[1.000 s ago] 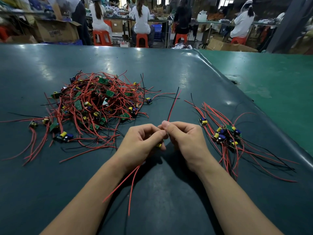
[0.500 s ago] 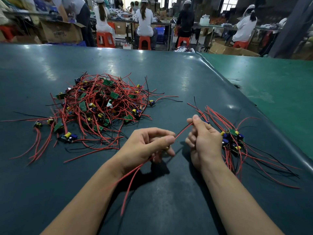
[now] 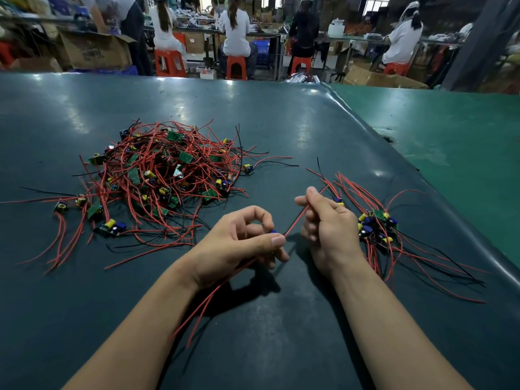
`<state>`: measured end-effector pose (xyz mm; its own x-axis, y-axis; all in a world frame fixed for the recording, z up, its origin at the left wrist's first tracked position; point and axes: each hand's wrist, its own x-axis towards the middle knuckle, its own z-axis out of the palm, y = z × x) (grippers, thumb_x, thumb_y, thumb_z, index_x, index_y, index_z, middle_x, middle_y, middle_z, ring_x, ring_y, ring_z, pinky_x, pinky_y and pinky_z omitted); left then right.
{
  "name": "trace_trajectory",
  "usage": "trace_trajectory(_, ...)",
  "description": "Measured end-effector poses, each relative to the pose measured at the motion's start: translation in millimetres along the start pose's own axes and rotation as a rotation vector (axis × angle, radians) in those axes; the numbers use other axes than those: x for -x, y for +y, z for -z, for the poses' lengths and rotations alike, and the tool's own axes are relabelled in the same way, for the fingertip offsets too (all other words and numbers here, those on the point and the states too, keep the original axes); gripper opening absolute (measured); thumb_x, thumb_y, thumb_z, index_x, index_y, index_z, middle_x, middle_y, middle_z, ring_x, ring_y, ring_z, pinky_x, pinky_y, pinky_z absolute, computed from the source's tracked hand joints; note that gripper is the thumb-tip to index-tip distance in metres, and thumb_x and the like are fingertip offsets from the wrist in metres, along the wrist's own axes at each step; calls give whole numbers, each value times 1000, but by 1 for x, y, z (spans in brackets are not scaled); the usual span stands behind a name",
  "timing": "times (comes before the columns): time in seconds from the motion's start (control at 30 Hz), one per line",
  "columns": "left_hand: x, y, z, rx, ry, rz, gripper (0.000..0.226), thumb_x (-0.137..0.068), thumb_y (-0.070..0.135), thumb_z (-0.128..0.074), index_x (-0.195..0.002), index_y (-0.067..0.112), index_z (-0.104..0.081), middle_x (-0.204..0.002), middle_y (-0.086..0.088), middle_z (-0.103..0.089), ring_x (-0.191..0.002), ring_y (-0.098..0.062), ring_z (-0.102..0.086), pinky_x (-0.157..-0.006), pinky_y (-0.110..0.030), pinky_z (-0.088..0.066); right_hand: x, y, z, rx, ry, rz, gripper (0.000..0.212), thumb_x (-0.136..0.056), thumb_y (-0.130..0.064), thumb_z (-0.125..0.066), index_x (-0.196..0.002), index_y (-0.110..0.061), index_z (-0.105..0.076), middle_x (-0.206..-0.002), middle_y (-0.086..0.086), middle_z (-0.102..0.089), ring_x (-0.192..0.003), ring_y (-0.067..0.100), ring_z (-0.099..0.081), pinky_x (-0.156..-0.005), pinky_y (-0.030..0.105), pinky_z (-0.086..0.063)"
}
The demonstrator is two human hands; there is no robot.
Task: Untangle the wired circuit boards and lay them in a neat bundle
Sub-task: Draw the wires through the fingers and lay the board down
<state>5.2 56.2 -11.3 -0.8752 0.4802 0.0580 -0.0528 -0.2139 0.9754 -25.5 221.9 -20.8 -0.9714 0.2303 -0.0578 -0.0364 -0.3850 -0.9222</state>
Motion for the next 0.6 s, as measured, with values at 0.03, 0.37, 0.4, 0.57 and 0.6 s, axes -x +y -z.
trace_trajectory(0.03, 1, 1, 0, 8, -16, 7, 25, -82, 5, -67, -93, 7, -45, -77, -20, -68, -61, -18, -66, -57, -22, -51, -1, 0, 0, -47, 16, -9, 29, -96, -21, -60, -72, -7, -69, -46, -7, -44, -35, 4, -30, -33, 15, -23)
trace_trajectory(0.37, -3, 4, -12, 343, 181, -82, 16, -79, 13, -65, -89, 13, -77, -92, -13, -75, -56, -6, -52, -58, -14, -43, -4, -2, 2, -199, 71, -80, 35, -102, -29, -48, -84, -5, -66, -54, -3, -46, -37, 6, -32, -35, 16, -24)
trace_trajectory(0.4, -4, 7, -10, 444, 227, -120, 16, -76, 16, -65, -85, 15, -78, -95, -12, -75, -58, -7, -57, -60, -15, -48, -1, 0, -1, -94, 17, -52, 27, -101, -23, -52, -85, -6, -67, -55, -3, -48, -36, 5, -33, -34, 15, -24)
trace_trajectory(0.57, -4, 15, 6, 812, 280, -219, 22, -68, 7, -69, -88, 12, -77, -106, -14, -72, -97, -21, -71, -80, -27, -57, 12, 11, -10, 386, -324, 178, 8, -89, -8, -69, -91, -15, -72, -65, -6, -66, -54, 5, -57, -51, 19, -49)
trace_trajectory(0.6, -5, 13, 6, 804, 282, -206, 24, -70, 4, -66, -92, 10, -75, -108, -14, -72, -98, -21, -71, -80, -27, -58, 16, 10, -12, 393, -383, 186, 7, -85, -16, -72, -91, -18, -73, -66, -5, -67, -55, 6, -58, -49, 18, -47)
